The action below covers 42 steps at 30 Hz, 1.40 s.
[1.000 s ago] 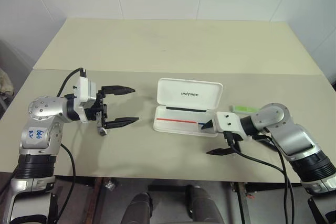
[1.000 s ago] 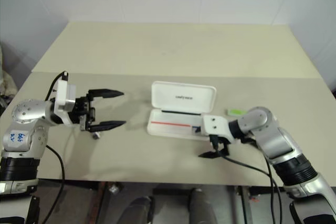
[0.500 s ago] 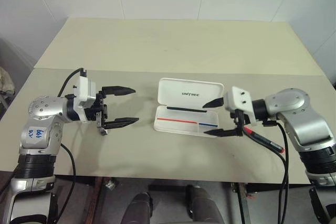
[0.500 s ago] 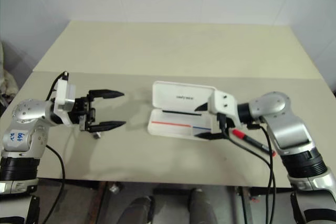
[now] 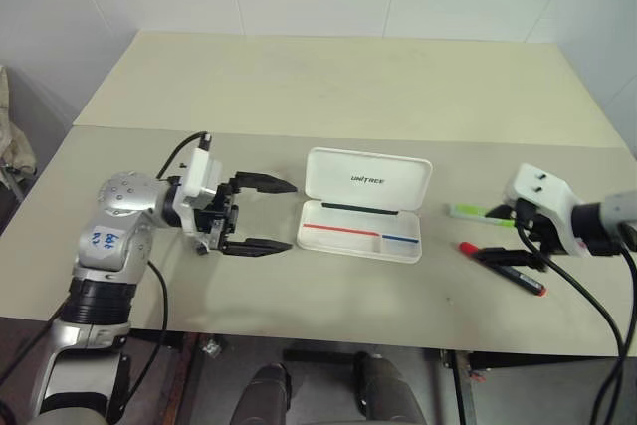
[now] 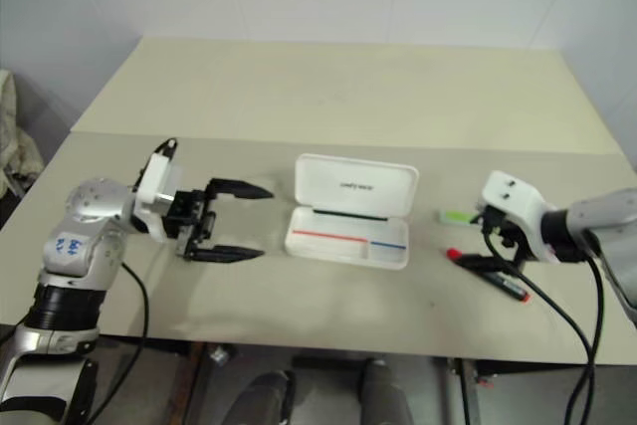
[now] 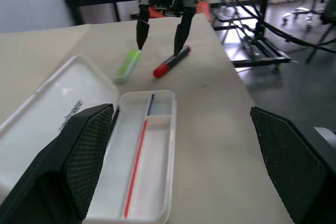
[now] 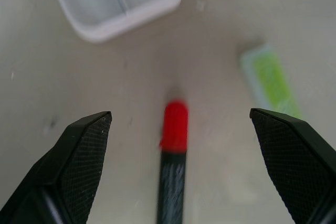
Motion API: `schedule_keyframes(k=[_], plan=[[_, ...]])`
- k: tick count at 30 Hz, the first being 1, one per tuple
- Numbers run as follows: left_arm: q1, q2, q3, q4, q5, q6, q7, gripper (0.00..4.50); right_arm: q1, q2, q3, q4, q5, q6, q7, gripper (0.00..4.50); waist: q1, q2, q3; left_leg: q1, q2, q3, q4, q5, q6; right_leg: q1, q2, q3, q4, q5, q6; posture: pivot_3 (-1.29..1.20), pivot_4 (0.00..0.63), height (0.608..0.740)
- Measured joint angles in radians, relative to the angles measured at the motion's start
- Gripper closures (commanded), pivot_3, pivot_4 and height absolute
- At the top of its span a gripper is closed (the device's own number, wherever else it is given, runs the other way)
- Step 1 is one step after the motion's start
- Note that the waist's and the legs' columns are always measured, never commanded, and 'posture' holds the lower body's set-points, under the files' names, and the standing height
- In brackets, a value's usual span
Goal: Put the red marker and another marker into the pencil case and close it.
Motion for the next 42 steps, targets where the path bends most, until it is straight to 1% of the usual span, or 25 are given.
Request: schedule_keyframes(k=[4, 10, 13, 18, 19, 22, 23, 25, 27, 29, 31, 33, 35, 38, 41, 42], plan=[[-0.009, -0.009, -0.005, 0.001, 0.0, -0.001, -0.011, 0.0, 0.083, -0.006, -0.025, -0.03, 0.002, 0.016, -0.032, 0.03, -0.002, 0.0, 0.0, 0.0, 0.0, 0.001, 0.001, 0.0, 0.0, 0.0, 0.0, 0.001, 0.0, 0.0, 0.0, 0.0, 0.15, 0.74], [-0.009, -0.009, -0.004, 0.001, 0.0, 0.0, -0.011, 0.0, 0.175, -0.001, -0.028, -0.03, -0.002, 0.006, -0.091, 0.03, 0.001, 0.0, 0.0, 0.0, 0.0, 0.001, 0.002, 0.0, 0.001, 0.001, 0.0, 0.001, 0.0, 0.0, 0.001, 0.0, 0.15, 0.74], [-0.009, -0.006, -0.004, 0.0, 0.0, 0.006, -0.01, 0.0, 0.188, 0.024, -0.022, -0.009, -0.003, -0.012, -0.12, 0.63, 0.0, 0.0, 0.0, 0.0, 0.0, 0.001, 0.002, 0.0, 0.001, 0.001, 0.0, 0.001, 0.0, 0.0, 0.001, 0.0, 0.15, 0.74], [-0.008, 0.005, -0.002, -0.001, 0.0, 0.01, -0.01, 0.0, 0.177, 0.03, -0.007, 0.05, -0.011, -0.064, -0.137, 2.31, 0.001, 0.0, 0.0, 0.001, 0.0, 0.001, 0.003, 0.001, 0.001, 0.002, 0.0, 0.001, 0.0, 0.0, 0.001, 0.0, 0.15, 0.74], [-0.008, 0.007, 0.0, -0.001, 0.0, 0.01, -0.01, 0.0, 0.175, 0.03, -0.005, 0.058, -0.01, -0.073, -0.135, 2.72, 0.001, 0.0, 0.0, 0.001, 0.0, 0.001, 0.003, 0.001, 0.001, 0.002, 0.0, 0.001, 0.0, 0.0, 0.001, 0.0, 0.15, 0.74], [-0.008, 0.01, 0.002, -0.001, 0.0, 0.01, -0.008, 0.0, 0.167, 0.03, 0.011, 0.088, -0.01, -0.11, -0.129, 3.64, 0.0, -0.002, -0.001, 0.002, 0.0, 0.001, 0.003, 0.001, 0.001, 0.004, 0.0, 0.001, -0.002, 0.001, 0.001, 0.0, 0.15, 0.74], [-0.008, 0.011, 0.002, -0.001, 0.0, 0.01, -0.008, 0.0, 0.162, 0.033, 0.016, 0.102, -0.01, -0.125, -0.127, 3.88, -0.001, -0.003, -0.001, 0.003, 0.0, 0.001, 0.003, 0.001, 0.001, 0.006, 0.001, 0.001, -0.004, 0.001, 0.001, 0.0, 0.15, 0.74], [-0.008, 0.011, 0.002, -0.002, 0.0, 0.01, -0.004, 0.0, 0.151, 0.04, 0.029, 0.124, -0.013, -0.147, -0.127, 3.88, -0.002, -0.005, 0.0, 0.008, 0.001, 0.001, 0.003, 0.001, 0.002, 0.013, 0.001, 0.001, -0.01, 0.001, -0.002, 0.0, 0.15, 0.74], [-0.008, 0.012, 0.004, -0.005, 0.0, 0.01, 0.003, 0.0, 0.129, 0.045, 0.056, 0.152, -0.025, -0.182, -0.125, 3.88, -0.005, -0.006, 0.0, 0.014, 0.003, 0.001, 0.002, 0.0, 0.002, 0.023, 0.002, 0.001, -0.017, -0.001, -0.012, 0.0, 0.15, 0.74], [-0.004, 0.016, 0.006, -0.005, 0.0, 0.009, 0.006, 0.0, 0.112, 0.047, 0.079, 0.17, -0.041, -0.218, -0.122, 3.88, -0.011, -0.007, 0.001, 0.018, 0.003, 0.002, 0.003, 0.001, 0.003, 0.03, 0.002, 0.0, -0.023, 0.001, -0.012, 0.0, 0.15, 0.74], [0.001, 0.021, 0.013, -0.004, 0.0, 0.006, 0.008, 0.0, 0.079, 0.047, 0.112, 0.194, -0.062, -0.261, -0.109, 3.88, -0.021, -0.007, 0.001, 0.018, 0.004, 0.002, 0.003, 0.001, 0.003, 0.032, 0.002, 0.0, -0.028, 0.004, -0.012, 0.0, 0.15, 0.74], [0.004, 0.032, 0.021, 0.004, 0.002, -0.002, 0.01, 0.0, 0.016, 0.048, 0.159, 0.225, -0.08, -0.286, -0.085, 3.88, -0.031, -0.007, 0.001, 0.018, 0.005, 0.003, 0.003, 0.001, 0.003, 0.032, 0.003, 0.001, -0.03, 0.006, -0.012, 0.0, 0.15, 0.74], [0.006, 0.041, 0.037, 0.015, 0.006, -0.016, 0.011, 0.0, -0.064, 0.057, 0.184, 0.236, -0.095, -0.288, -0.071, 3.88, -0.036, -0.005, 0.003, 0.018, 0.005, 0.005, 0.002, 0.001, 0.004, 0.03, 0.003, 0.003, -0.028, 0.006, -0.012, 0.0, 0.15, 0.74], [0.012, 0.062, 0.056, 0.044, 0.016, -0.037, 0.013, 0.0, -0.176, 0.072, 0.218, 0.22, -0.098, -0.287, -0.034, 3.88, -0.031, -0.003, 0.004, 0.017, 0.009, 0.006, -0.001, 0.001, 0.003, 0.024, 0.007, 0.004, -0.022, 0.006, -0.011, 0.0, 0.15, 0.74], [0.027, 0.077, 0.082, 0.074, 0.022, -0.054, 0.024, 0.0, -0.305, 0.138, 0.282, 0.188, -0.099, -0.265, -0.003, 3.88, -0.026, -0.003, 0.005, 0.015, 0.012, 0.006, -0.003, 0.0, 0.0, 0.015, 0.011, 0.005, -0.014, 0.009, -0.004, 0.0, 0.15, 0.74], [0.03, 0.079, 0.083, 0.079, 0.024, -0.058, 0.029, 0.0, -0.328, 0.153, 0.298, 0.173, -0.098, -0.263, 0.005, 3.88, -0.024, -0.002, 0.005, 0.014, 0.014, 0.006, -0.004, -0.001, -0.001, 0.013, 0.013, 0.005, -0.013, 0.008, -0.005, 0.0, 0.15, 0.74]])
